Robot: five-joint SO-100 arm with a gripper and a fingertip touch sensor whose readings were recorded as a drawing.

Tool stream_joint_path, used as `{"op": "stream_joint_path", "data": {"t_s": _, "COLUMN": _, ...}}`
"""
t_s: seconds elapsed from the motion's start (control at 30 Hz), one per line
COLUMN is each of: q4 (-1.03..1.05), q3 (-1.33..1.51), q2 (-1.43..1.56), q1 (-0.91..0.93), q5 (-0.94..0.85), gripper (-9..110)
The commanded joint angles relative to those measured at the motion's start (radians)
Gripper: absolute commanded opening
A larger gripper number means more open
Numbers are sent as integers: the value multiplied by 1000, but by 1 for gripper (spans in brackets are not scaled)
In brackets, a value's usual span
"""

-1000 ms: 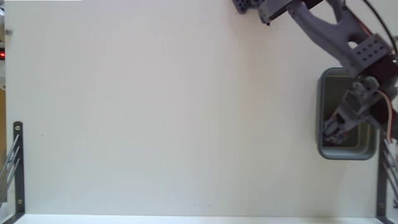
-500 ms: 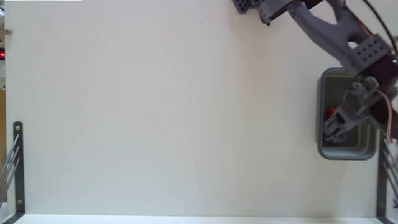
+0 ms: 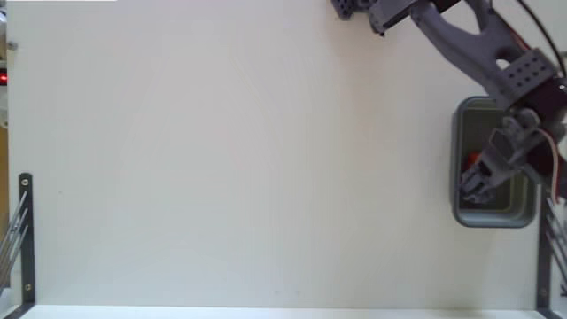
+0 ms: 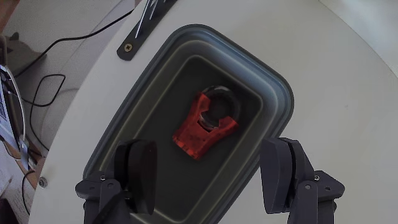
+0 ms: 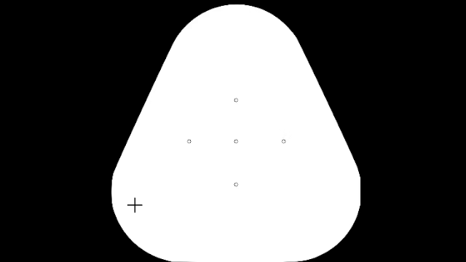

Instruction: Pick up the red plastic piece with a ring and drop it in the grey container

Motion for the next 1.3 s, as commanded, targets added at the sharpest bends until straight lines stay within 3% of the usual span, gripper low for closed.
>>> {"op": "stream_joint_path", "data": {"t_s": 0.0, "q4": -11, "q3": -37, "q2": 17, "q1": -16, "q5": 5, "gripper": 110}}
{"op": "stream_joint_path", "data": {"t_s": 0.63, "q4": -11, "q3": -18, "q2": 36, "q1": -2, "q5": 5, "gripper": 110}}
{"op": "stream_joint_path", "data": {"t_s": 1.27, "q4": -10, "q3": 147, "q2": 203, "q1": 125, "q5": 5, "gripper": 110}}
